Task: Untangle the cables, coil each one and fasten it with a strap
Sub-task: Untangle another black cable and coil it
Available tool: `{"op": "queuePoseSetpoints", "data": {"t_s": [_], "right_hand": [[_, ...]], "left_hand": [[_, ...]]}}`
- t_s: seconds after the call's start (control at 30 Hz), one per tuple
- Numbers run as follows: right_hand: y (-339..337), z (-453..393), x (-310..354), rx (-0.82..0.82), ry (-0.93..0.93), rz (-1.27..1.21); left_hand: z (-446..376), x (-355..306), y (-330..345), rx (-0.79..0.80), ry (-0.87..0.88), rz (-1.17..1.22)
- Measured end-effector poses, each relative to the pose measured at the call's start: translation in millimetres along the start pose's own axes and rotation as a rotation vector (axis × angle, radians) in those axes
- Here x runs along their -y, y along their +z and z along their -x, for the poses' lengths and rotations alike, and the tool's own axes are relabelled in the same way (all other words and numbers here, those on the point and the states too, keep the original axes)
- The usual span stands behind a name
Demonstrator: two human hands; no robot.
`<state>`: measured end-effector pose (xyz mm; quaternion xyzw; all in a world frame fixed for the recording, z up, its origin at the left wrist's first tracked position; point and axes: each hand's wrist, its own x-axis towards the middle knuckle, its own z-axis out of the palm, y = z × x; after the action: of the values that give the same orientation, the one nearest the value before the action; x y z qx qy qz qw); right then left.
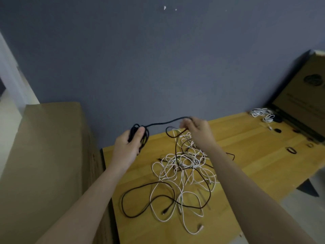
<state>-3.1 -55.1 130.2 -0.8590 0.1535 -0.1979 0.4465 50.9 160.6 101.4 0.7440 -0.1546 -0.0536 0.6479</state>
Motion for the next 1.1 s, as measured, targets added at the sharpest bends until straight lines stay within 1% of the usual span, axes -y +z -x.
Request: {"op": "queuePoseSetpoints", "data": {"t_s": [0.03, 0.1, 0.17, 0.2, 0.23, 0.3, 0.33, 0.4, 0.43, 0.47, 0.5, 0.57, 0.6, 0.63, 0.7, 0.77, 0.83, 0.87, 0.93, 1.0, 1.03, 1.07, 1.1], "right_hand": [[-2, -4, 6, -0.010, 0.045, -0.094], [-8, -10, 17, 0.029, 0.100, -0.257], [-14, -15, 26, 0.084, 0.113, -0.291], [-15, -18, 25, 0.096, 0.101, -0.229], [-15, -20, 21, 0.086, 0.076, -0.092], [-9, -20, 6, 0.083, 0.057, 0.318], [-1, -18, -6, 0.116, 0.080, 0.520], [23, -7, -32, 0.286, 0.075, 0.880], [37, 3, -44, 0.376, 0.045, 0.972], [51, 14, -52, 0.437, 0.023, 0.951], [63, 28, -59, 0.478, 0.023, 0.842], [81, 56, -69, 0.515, 0.086, 0.454], [87, 70, -72, 0.508, 0.118, 0.289], [91, 81, -78, 0.483, 0.137, 0.182], [97, 103, -88, 0.375, 0.199, -0.001], [100, 125, -97, 0.182, 0.274, -0.183], [101, 145, -102, 0.003, 0.350, -0.326], [102, 151, -101, -0.048, 0.383, -0.389], [101, 154, -93, -0.085, 0.423, -0.517], [97, 149, -80, -0.093, 0.429, -0.575], [95, 147, -76, -0.096, 0.412, -0.509], [93, 145, -73, -0.093, 0.372, -0.357], [92, 145, -74, -0.076, 0.306, -0.152]], "left_hand": [[2, 0, 2, 0.048, 0.011, 0.005], [6, -1, 5, 0.146, 0.008, 0.051], [8, -2, 5, 0.216, -0.010, 0.098], [8, -3, 5, 0.241, -0.026, 0.121], [8, -4, 4, 0.267, -0.047, 0.146], [10, -6, 3, 0.335, -0.094, 0.204], [11, -7, 3, 0.373, -0.116, 0.232], [13, -10, 2, 0.421, -0.148, 0.268], [14, -10, 3, 0.424, -0.160, 0.280], [13, -10, 4, 0.412, -0.173, 0.289], [12, -9, 6, 0.391, -0.187, 0.298], [10, -7, 9, 0.327, -0.217, 0.315], [9, -6, 10, 0.294, -0.225, 0.322], [9, -5, 11, 0.263, -0.229, 0.334], [9, -4, 10, 0.211, -0.237, 0.381], [9, -4, 6, 0.188, -0.230, 0.428], [8, -3, 3, 0.187, -0.209, 0.415], [7, -2, 2, 0.188, -0.211, 0.423], [6, 1, 3, 0.203, -0.229, 0.498], [6, 2, 6, 0.234, -0.223, 0.567], [6, 2, 8, 0.246, -0.214, 0.584], [7, 2, 10, 0.252, -0.203, 0.585], [7, 3, 12, 0.252, -0.190, 0.569]]}}
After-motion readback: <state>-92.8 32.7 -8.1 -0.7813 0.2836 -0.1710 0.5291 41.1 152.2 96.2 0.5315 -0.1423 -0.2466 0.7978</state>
